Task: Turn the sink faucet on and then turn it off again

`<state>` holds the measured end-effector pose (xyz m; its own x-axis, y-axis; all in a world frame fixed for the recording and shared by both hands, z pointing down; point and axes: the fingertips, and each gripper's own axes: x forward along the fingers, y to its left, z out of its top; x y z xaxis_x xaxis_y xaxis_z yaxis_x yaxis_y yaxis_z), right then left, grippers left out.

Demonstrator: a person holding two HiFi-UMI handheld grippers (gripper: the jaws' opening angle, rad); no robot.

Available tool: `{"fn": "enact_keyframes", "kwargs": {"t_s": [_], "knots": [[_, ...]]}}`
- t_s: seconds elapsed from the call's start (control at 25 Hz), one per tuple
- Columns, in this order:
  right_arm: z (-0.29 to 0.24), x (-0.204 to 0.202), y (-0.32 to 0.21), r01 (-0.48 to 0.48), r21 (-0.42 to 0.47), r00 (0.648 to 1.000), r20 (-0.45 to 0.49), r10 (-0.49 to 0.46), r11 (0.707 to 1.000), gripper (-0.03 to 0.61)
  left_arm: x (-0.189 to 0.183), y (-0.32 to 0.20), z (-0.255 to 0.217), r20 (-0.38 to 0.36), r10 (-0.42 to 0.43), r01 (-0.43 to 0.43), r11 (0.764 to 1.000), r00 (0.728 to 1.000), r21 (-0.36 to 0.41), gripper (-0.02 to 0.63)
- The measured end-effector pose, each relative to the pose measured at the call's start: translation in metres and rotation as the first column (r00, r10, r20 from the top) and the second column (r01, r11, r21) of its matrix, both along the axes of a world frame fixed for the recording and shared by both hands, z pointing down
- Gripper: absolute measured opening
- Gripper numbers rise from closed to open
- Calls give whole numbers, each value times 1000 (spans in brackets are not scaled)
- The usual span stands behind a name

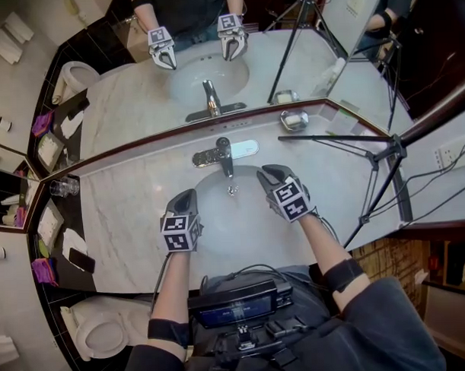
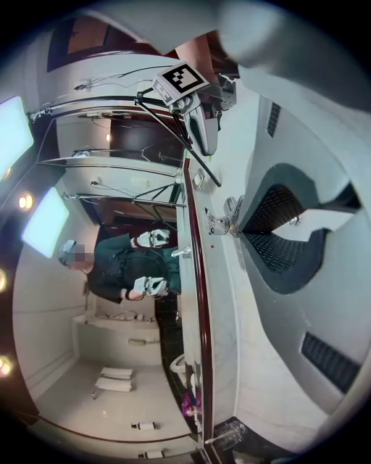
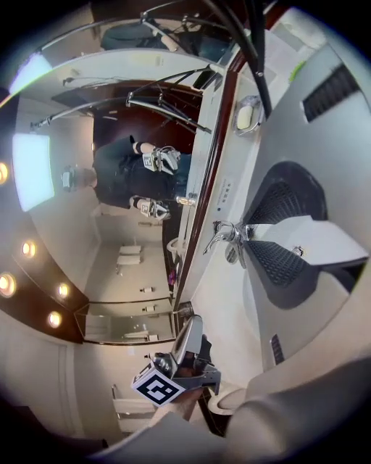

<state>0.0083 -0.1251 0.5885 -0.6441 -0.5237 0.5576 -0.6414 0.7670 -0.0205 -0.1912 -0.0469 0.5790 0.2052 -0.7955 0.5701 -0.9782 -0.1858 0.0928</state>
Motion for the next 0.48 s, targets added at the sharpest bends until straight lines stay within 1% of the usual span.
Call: {"fn": "enact_keyframes", "kwargs": {"t_s": [0.12, 0.24, 0.28, 0.36, 0.48], "knots": [[-1, -22, -4, 99, 47, 993, -75, -96, 994, 154, 0, -2, 3, -3, -4, 4, 1000, 1000, -3, 3], [9, -43, -9, 210, 99, 963, -191, -189, 973, 175, -1, -4, 5, -6, -7, 7, 1000, 1000, -8, 3], [13, -49, -12, 250, 119, 947, -235, -217, 961, 189, -1, -4, 6, -7, -7, 7, 1000, 1000, -8, 3], [16, -61, -17, 334, 166, 906, -329, -267, 928, 195, -1, -5, 8, -8, -8, 8, 1000, 1000, -10, 3], [15, -80, -24, 457, 225, 830, -457, -321, 861, 195, -2, -6, 10, -11, -13, 13, 1000, 1000, -13, 3]]}}
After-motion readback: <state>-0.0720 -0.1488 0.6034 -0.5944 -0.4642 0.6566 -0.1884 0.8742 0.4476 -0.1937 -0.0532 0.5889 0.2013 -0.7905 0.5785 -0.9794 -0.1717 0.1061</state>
